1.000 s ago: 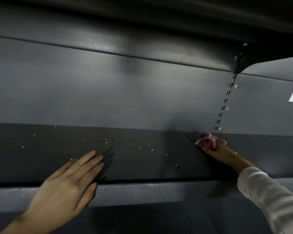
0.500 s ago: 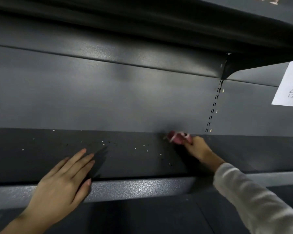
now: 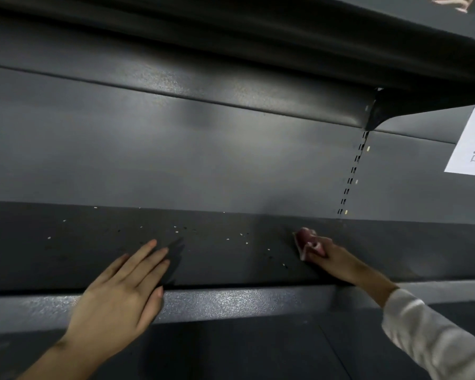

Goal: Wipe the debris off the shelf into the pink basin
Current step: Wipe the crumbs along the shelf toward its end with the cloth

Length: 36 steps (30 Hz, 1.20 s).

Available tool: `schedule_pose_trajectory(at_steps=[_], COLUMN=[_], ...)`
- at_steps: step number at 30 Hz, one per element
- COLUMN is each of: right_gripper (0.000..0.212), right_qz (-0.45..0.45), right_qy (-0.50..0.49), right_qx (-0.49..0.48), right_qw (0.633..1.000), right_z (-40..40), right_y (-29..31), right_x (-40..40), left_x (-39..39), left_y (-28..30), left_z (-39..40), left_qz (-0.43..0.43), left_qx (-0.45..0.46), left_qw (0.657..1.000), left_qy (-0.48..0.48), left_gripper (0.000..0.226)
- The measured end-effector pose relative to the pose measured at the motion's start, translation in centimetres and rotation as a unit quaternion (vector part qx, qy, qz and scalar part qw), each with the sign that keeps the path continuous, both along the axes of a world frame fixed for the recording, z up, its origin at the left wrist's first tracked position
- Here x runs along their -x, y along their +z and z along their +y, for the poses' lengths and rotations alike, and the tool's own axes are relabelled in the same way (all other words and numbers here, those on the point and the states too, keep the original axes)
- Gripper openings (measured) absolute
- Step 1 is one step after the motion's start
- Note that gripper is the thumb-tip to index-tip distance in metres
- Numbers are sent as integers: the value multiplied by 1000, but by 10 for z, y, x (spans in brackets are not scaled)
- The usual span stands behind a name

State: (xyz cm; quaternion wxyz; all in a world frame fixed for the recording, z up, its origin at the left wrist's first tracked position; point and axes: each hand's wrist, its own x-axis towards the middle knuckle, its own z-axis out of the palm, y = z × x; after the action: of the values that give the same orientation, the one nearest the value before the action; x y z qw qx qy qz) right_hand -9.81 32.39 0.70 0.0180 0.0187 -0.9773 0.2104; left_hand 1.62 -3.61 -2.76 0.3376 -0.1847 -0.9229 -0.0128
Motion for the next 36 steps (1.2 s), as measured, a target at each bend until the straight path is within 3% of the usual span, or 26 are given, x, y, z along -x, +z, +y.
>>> schedule_pose_trajectory(at_steps=[5,8,12,16,19,22,26,28,30,36], right_gripper=[42,36,23,27,24,26,35,39,40,31], right_qz=[15,63,66,98,75,18,9,15,23,83], right_qy=[145,169,93,-30,-72,-100,-52,-3,40,132], right_qx=[-18,18,88,161,137,91,19,3,6,87], right_qw=[989,983,990,982,985,991,998,1000,999,984], right_z=[-100,-144,-142,-65,1,10,-56,-99,-142,-240], right_y=[4,3,7,11,3,-3,-1,0,-3,-3], right_x=[-13,-14,-2,26,46,74,88,85,77,42], left_x=[0,0,-5,-12,-15,-15,-14,-14,-17,-20], left_y=[-2,-2,1,2,0,-2,-5,-5,-4,1], left_z=[-2,-3,-14,-49,-66,-64,-64,-64,-64,-67], left_qz=[5,9,4,-6,-8,28,56,62,61,28], left_qx=[0,13,16,-25,-38,-50,-49,-40,-34,-19], left_qw=[1000,1000,999,995,992,990,988,987,986,991], left_qy=[1,6,40,97,122,126,132,143,148,132], left_gripper=[71,73,77,80,80,77,71,58,43,40])
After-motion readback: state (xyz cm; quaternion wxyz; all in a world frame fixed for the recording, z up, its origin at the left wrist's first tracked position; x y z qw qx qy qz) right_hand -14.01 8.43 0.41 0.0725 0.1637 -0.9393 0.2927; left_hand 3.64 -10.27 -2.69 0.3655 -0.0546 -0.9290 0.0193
